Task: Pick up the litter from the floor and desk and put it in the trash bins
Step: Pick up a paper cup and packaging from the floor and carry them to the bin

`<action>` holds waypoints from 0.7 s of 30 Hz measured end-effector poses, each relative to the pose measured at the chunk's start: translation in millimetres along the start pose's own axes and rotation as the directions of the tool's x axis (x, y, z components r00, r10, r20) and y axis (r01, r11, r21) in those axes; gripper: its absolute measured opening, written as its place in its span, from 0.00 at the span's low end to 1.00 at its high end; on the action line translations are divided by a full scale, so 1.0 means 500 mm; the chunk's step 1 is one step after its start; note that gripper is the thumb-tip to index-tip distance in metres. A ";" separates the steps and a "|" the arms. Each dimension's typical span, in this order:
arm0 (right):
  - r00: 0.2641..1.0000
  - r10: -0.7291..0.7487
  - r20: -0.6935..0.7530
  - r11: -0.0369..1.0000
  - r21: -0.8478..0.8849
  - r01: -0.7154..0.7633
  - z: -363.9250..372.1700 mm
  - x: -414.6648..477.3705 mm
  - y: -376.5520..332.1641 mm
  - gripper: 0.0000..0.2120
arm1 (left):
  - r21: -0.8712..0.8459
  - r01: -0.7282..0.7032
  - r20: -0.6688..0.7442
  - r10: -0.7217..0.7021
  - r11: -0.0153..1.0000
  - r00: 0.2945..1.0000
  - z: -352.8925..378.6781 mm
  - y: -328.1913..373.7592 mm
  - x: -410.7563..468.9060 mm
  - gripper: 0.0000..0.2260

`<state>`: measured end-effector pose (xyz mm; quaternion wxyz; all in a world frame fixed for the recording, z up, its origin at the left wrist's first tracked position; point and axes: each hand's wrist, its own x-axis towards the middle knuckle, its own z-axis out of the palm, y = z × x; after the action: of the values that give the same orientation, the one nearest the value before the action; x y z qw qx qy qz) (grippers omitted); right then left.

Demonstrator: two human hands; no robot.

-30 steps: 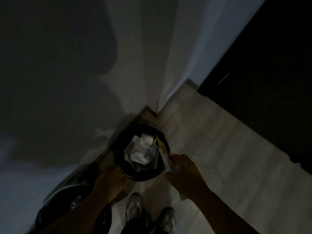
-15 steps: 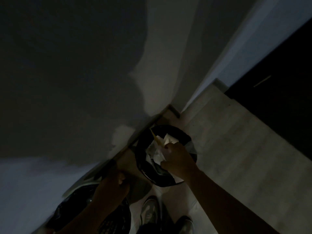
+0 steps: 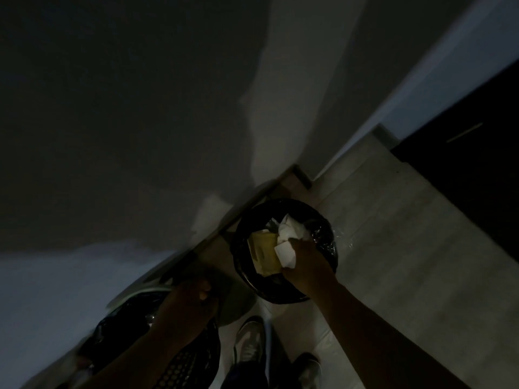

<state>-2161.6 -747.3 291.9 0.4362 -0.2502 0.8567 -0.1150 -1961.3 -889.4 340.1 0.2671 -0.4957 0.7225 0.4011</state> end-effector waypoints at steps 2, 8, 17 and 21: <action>1.000 0.000 0.011 0.998 -0.059 0.001 -0.015 -0.018 0.003 0.26 | 0.011 -0.017 -0.013 0.017 1.000 1.000 -0.003 0.015 -0.006 0.11; 0.995 -0.077 0.071 0.955 -0.281 0.094 -0.067 -0.076 0.008 0.23 | 0.020 -0.093 -0.057 0.094 0.995 0.994 -0.004 0.070 -0.047 0.10; 0.977 -0.182 0.109 0.914 -0.348 0.209 -0.166 -0.256 -0.012 0.19 | 0.138 -0.094 -0.106 0.109 0.986 0.988 -0.036 0.126 -0.240 0.16; 0.954 -0.260 0.146 0.909 -0.297 0.293 -0.230 -0.400 -0.052 0.23 | 0.092 -0.110 -0.115 0.121 0.990 0.986 -0.060 0.137 -0.388 0.07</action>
<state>-2147.0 -666.0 508.7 0.4135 -0.4413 0.7961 -0.0244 -1953.7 -804.3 529.7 0.2202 -0.4643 0.7815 0.3539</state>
